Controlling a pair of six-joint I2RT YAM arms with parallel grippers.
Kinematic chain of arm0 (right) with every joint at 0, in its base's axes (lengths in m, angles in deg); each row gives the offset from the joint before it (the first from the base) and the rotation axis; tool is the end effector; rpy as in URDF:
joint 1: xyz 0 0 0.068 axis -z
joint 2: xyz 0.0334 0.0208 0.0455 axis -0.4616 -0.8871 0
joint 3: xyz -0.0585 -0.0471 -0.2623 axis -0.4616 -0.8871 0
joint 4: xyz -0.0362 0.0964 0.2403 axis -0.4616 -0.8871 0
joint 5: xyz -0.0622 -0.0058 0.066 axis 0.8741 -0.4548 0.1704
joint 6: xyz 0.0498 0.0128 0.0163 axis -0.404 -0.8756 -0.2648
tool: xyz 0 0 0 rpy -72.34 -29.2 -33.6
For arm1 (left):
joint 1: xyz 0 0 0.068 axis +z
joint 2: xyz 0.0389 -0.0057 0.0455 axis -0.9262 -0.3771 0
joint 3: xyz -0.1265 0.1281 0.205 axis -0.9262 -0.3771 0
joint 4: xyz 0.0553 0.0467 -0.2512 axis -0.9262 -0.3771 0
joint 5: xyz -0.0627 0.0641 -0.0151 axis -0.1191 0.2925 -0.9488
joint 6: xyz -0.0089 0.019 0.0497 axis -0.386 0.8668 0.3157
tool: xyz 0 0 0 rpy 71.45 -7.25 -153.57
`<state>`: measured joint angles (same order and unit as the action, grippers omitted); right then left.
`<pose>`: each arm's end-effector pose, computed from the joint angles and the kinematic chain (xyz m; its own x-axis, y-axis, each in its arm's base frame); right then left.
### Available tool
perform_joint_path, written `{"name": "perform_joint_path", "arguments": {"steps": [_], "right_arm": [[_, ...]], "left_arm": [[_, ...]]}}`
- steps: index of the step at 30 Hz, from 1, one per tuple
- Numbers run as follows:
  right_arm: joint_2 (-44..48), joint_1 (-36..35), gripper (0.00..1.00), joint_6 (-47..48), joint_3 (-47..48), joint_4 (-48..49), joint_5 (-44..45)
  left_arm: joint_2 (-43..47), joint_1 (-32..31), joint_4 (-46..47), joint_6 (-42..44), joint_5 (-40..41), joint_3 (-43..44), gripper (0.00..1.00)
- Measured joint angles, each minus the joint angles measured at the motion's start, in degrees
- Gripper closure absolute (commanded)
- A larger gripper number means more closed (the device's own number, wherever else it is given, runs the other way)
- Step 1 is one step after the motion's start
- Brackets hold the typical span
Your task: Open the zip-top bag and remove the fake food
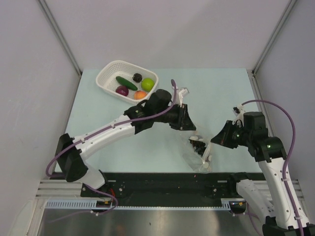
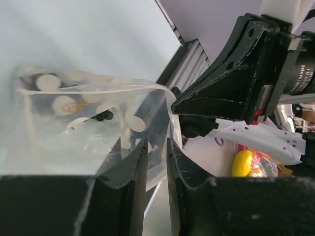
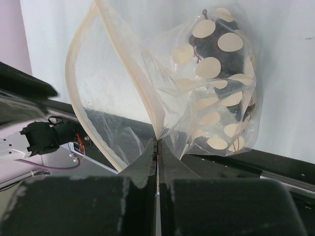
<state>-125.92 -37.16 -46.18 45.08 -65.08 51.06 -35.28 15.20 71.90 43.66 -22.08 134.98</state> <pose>0.1202 0.0349 0.3288 -0.8249 0.2672 -0.4982 -0.0711 0.8252 0.5604 0.2003 -0.2862 0.3491 -0.7992 0.1165 -0.5897 0.5754 0.4323 -0.6943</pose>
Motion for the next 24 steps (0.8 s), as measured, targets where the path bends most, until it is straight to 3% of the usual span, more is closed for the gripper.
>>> {"name": "perform_joint_path", "arguments": {"steps": [4, 14, 24], "right_arm": [[1.7, 0.0, 1.0, -0.3, 0.0, -0.4, 0.5], [2.8, 0.0, 1.0, -1.0, 0.1, -0.5, 1.5], [3.5, 0.0, 1.0, -2.8, 0.1, -0.1, 1.2]], "left_arm": [[-3.4, -2.9, 1.6, -5.6, 0.1, 0.5, 0.78], [-4.8, -5.2, 3.1, -22.1, 9.6, -3.7, 0.69], [-14.7, -7.4, -0.5, -26.9, 16.6, 2.4, 0.76]]}}
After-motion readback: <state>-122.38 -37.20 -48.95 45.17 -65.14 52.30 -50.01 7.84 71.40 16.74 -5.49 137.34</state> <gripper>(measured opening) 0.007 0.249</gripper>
